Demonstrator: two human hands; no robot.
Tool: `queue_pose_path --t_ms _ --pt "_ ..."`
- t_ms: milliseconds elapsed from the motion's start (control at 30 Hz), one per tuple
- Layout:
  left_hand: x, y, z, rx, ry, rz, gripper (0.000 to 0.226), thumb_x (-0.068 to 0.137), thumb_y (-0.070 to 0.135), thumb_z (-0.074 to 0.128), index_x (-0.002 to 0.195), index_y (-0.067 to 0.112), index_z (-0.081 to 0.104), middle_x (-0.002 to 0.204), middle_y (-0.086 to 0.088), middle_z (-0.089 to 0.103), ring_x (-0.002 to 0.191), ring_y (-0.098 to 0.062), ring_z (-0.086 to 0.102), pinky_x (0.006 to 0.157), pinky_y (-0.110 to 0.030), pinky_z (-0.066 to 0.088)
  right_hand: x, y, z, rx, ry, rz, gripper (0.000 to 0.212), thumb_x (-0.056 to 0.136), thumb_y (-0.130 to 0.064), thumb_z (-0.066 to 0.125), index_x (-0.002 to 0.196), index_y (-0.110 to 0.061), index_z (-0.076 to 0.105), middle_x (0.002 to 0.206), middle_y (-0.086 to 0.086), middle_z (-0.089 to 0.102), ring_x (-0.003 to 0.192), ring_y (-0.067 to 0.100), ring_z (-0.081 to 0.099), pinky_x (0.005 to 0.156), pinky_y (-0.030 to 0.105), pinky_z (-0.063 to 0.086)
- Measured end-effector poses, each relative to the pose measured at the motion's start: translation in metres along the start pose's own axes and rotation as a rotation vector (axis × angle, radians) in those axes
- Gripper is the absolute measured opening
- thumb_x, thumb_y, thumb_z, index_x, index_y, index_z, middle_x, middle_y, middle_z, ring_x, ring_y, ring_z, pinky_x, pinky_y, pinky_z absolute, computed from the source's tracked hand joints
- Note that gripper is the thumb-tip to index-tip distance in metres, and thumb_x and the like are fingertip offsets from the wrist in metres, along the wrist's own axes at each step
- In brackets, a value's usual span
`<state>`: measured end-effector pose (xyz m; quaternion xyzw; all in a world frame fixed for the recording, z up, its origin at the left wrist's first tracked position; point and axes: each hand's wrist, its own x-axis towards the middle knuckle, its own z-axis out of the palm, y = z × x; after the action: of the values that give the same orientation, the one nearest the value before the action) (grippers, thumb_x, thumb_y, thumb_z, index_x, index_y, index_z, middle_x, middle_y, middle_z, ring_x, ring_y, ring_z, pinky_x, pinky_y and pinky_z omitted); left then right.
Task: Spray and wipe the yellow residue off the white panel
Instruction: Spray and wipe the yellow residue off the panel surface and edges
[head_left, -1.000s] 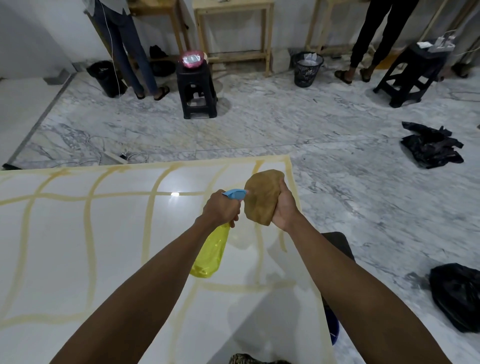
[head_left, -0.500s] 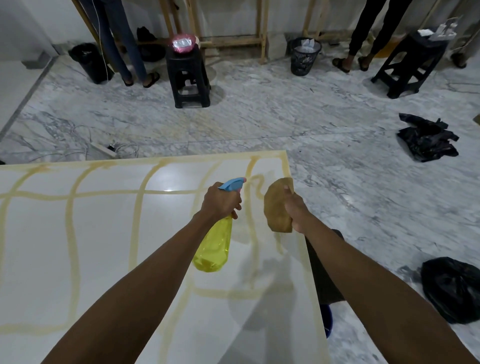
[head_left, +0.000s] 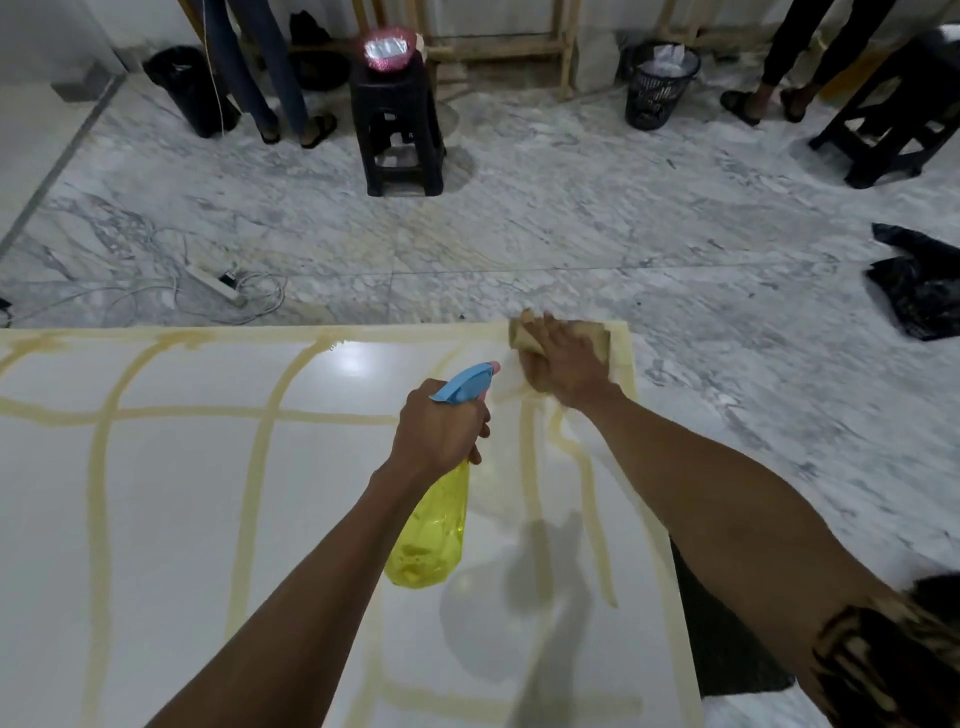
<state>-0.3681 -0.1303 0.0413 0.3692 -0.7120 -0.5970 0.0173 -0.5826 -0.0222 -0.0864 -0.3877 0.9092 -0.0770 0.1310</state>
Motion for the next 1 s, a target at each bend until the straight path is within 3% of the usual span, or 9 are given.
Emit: queue_pose_path --t_ms 67,167,233,333,433,633,767,833,1000 --pt "0.004 -0.009 -0.001 0.026 0.006 -0.033 0.042 0.081 0.033 0.059 0.116 0.027 0.081 0.069 -0.003 0.071 0.074 -0.042 0.074 0.066 -0.057 0.066 -0.001 0.005 0.040 -0.030 -0.040 0.032 0.061 0.103 -0.050 0.031 0.157 -0.037 0.006 0.167 0.003 0.004 0.154 0.027 -0.001 0.122 0.049 0.002" --pt "0.005 -0.018 -0.004 0.048 0.005 -0.053 0.035 0.090 0.024 0.060 0.119 0.022 0.080 0.069 -0.003 0.071 0.077 -0.044 0.075 0.068 -0.058 0.065 -0.007 0.004 0.059 -0.041 0.059 0.044 0.057 0.103 -0.054 0.023 0.157 -0.039 0.013 0.167 0.000 0.010 0.154 0.026 0.002 0.122 0.049 0.000" --pt "0.005 -0.022 -0.006 0.068 0.005 -0.062 0.034 0.093 0.022 0.059 0.120 0.025 0.080 0.070 -0.003 0.071 0.076 -0.042 0.075 0.070 -0.057 0.066 -0.005 0.002 0.056 -0.038 0.036 0.048 0.055 0.104 -0.052 0.022 0.156 -0.039 0.010 0.167 -0.001 0.006 0.154 0.025 -0.002 0.122 0.049 -0.003" --pt "-0.001 -0.025 -0.006 0.128 0.000 -0.083 0.039 0.084 0.034 0.059 0.113 0.019 0.080 0.070 -0.001 0.074 0.071 -0.038 0.077 0.072 -0.059 0.065 -0.014 0.000 0.051 0.004 -0.001 0.040 0.058 0.105 -0.045 0.029 0.157 -0.035 0.006 0.167 0.000 0.001 0.154 0.026 -0.005 0.121 0.052 -0.005" --pt "-0.008 -0.025 -0.006 0.167 0.002 -0.085 0.033 0.093 0.027 0.060 0.114 0.011 0.079 0.070 -0.002 0.075 0.070 -0.036 0.077 0.072 -0.060 0.065 -0.033 0.004 0.051 -0.034 -0.032 0.003 0.060 0.106 -0.036 0.031 0.157 -0.032 0.001 0.167 0.001 -0.003 0.153 0.028 -0.010 0.120 0.050 -0.008" --pt "-0.029 -0.023 0.002 0.183 -0.019 -0.046 0.030 0.099 0.023 0.058 0.114 0.040 0.078 0.073 -0.003 0.074 0.072 -0.038 0.077 0.072 -0.054 0.066 -0.072 0.002 0.057 -0.055 -0.076 -0.016 0.059 0.106 -0.041 0.029 0.157 -0.032 0.001 0.167 0.000 -0.003 0.153 0.029 -0.009 0.120 0.049 -0.008" --pt "-0.046 -0.026 0.008 0.194 -0.019 -0.102 0.042 0.085 0.035 0.059 0.115 0.014 0.080 0.072 -0.004 0.074 0.071 -0.038 0.078 0.073 -0.058 0.065 -0.103 -0.005 0.064 -0.060 -0.085 -0.012 0.067 0.095 -0.057 0.003 0.158 -0.035 0.005 0.167 0.000 -0.003 0.153 0.029 -0.008 0.120 0.050 -0.007" --pt "-0.059 -0.031 0.012 0.193 -0.027 -0.118 0.051 0.079 0.040 0.057 0.114 0.011 0.080 0.071 -0.003 0.075 0.069 -0.037 0.078 0.075 -0.058 0.065 -0.124 -0.011 0.066 -0.054 -0.101 0.006 0.061 0.101 -0.056 0.012 0.157 -0.036 0.001 0.167 0.000 -0.005 0.153 0.028 -0.010 0.121 0.050 -0.007" --pt "-0.091 -0.048 0.016 0.225 -0.044 -0.121 0.042 0.085 0.035 0.059 0.113 0.012 0.080 0.070 -0.003 0.076 0.059 -0.033 0.075 0.078 -0.055 0.066 -0.173 -0.025 0.073 -0.040 -0.115 0.028 0.060 0.106 -0.048 0.023 0.157 -0.034 -0.005 0.167 0.001 -0.010 0.153 0.028 -0.014 0.122 0.050 -0.008"
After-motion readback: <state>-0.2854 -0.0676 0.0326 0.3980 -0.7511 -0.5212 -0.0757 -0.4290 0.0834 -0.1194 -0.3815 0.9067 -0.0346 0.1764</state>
